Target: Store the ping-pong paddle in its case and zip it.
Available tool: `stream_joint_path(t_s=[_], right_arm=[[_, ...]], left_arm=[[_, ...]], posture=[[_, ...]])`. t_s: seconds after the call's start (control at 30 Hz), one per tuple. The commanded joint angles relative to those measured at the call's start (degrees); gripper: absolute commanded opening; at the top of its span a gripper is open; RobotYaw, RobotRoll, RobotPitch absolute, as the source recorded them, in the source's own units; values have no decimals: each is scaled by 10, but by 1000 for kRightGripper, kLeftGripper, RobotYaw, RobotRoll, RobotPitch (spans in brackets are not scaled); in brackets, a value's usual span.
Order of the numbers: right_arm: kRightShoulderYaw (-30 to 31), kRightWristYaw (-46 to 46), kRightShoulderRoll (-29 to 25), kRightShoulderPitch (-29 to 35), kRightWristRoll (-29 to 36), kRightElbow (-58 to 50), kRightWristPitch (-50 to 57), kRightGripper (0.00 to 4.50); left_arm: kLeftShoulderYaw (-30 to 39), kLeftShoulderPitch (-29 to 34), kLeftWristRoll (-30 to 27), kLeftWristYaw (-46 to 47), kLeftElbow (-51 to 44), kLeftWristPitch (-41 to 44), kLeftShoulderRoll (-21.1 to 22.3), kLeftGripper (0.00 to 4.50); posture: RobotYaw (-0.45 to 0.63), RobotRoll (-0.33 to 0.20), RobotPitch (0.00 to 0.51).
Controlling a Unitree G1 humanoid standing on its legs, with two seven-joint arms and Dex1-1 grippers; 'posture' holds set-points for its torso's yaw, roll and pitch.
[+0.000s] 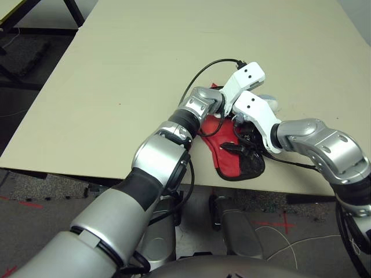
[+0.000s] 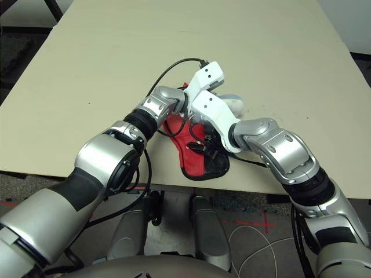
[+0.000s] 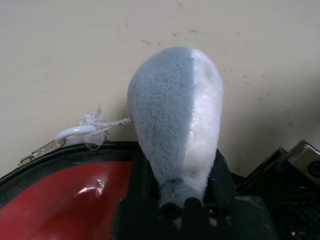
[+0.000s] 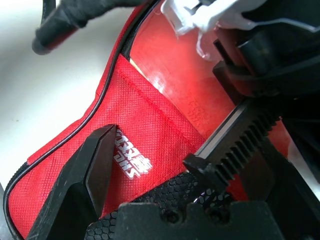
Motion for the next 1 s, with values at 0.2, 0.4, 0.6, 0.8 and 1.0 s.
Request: stream_joint_path(t_s=[0.2,0.4,0.6,0.8,1.0], right_arm=[[16,5,1,12,3,27,23,4500],[7,6,5,7,7,26,30,4500],[-13,12,2,-8,22,15,53,4500],[-118,73,-47,-98,112,-1,155,4500],[-140,30,-87,-239,68,113,141,4500]], left_arm=[[5,-35,-13,-89,-21,5,43,3651],[23,-59,-27,-114,-23,29,95,4462],[12,-45,-17,-120,-24,27,124,4462],[-14,-3,-5,-141,-39,24,127,4462],[-50,28,10,-145,-53,10,116,4462]], posture=[[-4,0,235],[1,0,226],[-1,0,221],[-9,0,219],[-33,0,214]])
